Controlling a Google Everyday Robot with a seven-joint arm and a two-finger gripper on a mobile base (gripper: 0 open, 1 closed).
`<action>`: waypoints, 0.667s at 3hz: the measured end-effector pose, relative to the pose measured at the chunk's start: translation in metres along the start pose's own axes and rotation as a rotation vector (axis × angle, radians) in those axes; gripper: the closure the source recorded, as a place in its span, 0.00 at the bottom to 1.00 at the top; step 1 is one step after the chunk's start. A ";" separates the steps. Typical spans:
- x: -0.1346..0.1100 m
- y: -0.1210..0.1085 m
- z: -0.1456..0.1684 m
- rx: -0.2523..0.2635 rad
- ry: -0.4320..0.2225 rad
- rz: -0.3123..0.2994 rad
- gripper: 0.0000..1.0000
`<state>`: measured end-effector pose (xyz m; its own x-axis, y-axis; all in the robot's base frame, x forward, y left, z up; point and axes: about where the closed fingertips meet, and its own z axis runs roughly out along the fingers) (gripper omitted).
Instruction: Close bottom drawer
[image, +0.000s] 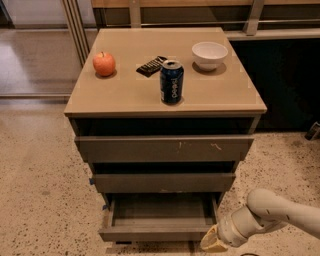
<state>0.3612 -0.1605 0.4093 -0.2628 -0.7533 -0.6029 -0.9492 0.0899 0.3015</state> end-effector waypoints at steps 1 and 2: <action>0.003 -0.002 0.006 0.010 0.007 -0.014 1.00; 0.021 -0.022 0.023 0.076 0.015 -0.072 1.00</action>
Offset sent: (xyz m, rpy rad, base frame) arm 0.0351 -0.0116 -0.0772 -0.0525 -0.2489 0.0019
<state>0.3726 -0.1634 0.3729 -0.1913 -0.7692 -0.6097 -0.9761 0.0841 0.2002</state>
